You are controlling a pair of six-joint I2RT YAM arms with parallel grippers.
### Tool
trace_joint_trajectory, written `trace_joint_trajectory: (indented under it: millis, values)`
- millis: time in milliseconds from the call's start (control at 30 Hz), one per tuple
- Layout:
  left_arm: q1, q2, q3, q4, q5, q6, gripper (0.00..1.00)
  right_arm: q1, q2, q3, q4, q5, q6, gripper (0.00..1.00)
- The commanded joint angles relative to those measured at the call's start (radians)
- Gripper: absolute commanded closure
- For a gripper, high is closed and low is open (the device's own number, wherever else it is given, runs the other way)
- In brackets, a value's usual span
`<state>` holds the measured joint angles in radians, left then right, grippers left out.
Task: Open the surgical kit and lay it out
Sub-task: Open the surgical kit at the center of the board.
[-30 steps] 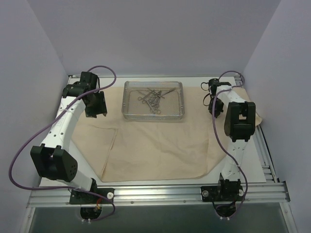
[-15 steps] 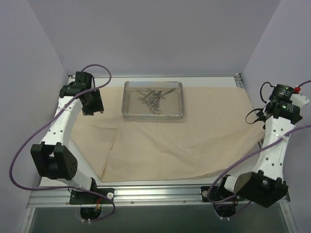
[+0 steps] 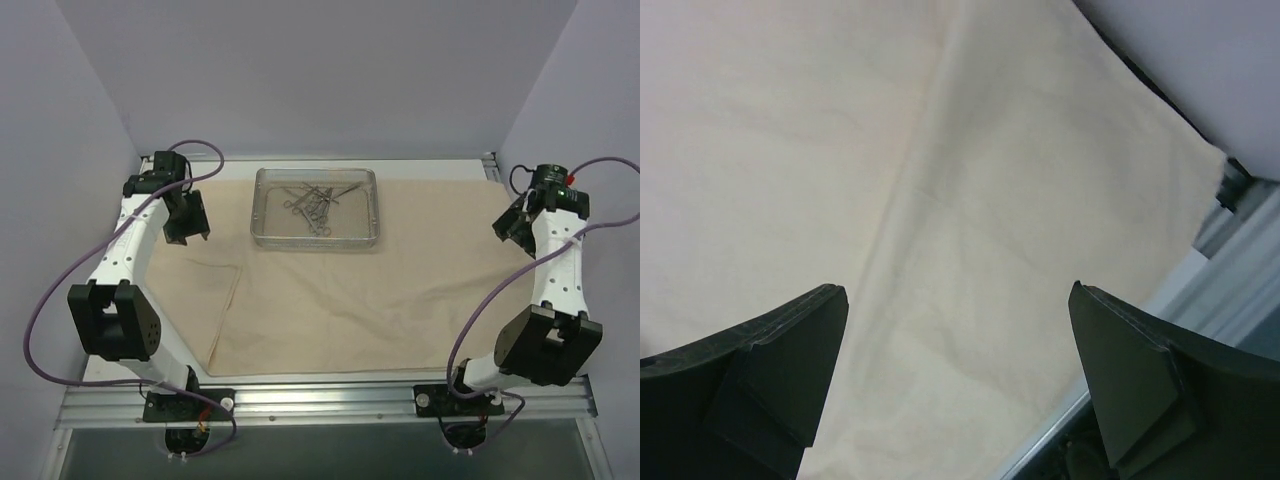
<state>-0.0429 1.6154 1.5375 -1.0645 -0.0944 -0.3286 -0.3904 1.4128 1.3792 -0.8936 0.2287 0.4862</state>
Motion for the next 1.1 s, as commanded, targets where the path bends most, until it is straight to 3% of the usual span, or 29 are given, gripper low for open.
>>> trace_joint_trajectory:
  millis: [0,233,333,600,900,1067]
  values:
    - [-0.002,0.037,-0.002,-0.037,-0.002,-0.007,0.42,0.158,0.094,0.160,0.058,0.012,0.017,0.00]
    - [-0.081,0.191,0.045,-0.158,-0.100,-0.081,0.43,0.517,0.351,0.385,0.068,-0.012,-0.018,0.00]
    - [-0.127,0.262,0.085,-0.181,-0.110,-0.131,0.46,0.562,0.344,0.387,0.110,-0.086,-0.003,0.00]
    - [-0.178,0.311,0.067,-0.137,-0.013,-0.237,0.46,0.558,0.213,0.201,0.171,-0.135,-0.011,0.00]
    - [-0.199,0.331,0.019,-0.042,0.008,-0.297,0.38,0.466,0.101,0.136,0.177,-0.173,-0.047,0.00]
    - [-0.199,0.363,0.018,-0.017,-0.010,-0.316,0.38,0.406,0.080,0.106,0.177,-0.204,-0.052,0.00]
